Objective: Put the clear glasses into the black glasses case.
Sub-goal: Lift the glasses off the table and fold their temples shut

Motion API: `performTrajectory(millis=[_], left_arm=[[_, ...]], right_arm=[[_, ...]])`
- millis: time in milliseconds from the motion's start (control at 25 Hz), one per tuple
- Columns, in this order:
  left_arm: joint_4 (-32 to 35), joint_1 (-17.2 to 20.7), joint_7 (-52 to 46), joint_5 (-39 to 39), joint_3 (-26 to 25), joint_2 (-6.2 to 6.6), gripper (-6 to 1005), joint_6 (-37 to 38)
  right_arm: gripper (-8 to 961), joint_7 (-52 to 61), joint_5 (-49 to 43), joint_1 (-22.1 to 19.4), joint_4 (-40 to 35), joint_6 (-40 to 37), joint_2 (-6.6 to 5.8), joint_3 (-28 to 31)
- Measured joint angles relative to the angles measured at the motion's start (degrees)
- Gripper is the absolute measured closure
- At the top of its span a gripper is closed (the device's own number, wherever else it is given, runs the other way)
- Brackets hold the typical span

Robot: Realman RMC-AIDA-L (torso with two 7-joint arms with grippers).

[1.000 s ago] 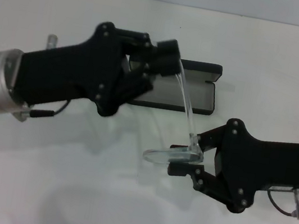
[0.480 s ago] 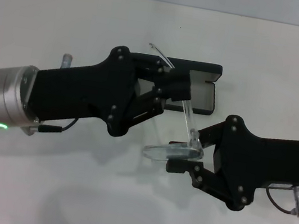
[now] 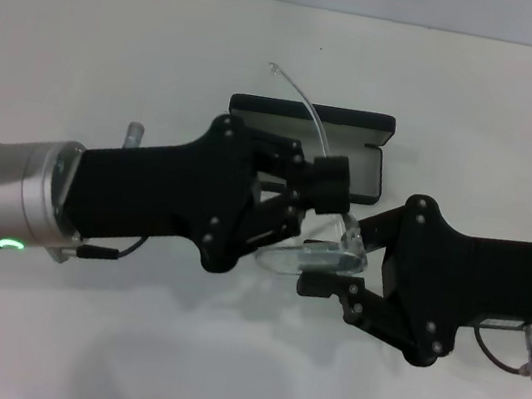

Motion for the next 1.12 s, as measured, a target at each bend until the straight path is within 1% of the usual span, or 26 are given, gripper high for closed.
performTrajectory(millis=[320,880,1120], left_arm=[[0.0,0.1,0.0,0.0,0.7,0.08,875,0.0],[0.0,0.0,-0.7,-0.1,0.7,0.19,876,0.0],[0.0,0.5,-0.6,-1.0,0.2,0.19,876,0.1]], right_arm=[[835,0.0,0.5,0.1,0.0,-0.1,0.00,-0.1],[835,0.0,1.3,-0.3,0.1,0.0,0.00,0.3],[835,0.0,1.4,-0.1,0.4,0.1,0.00,0.1]])
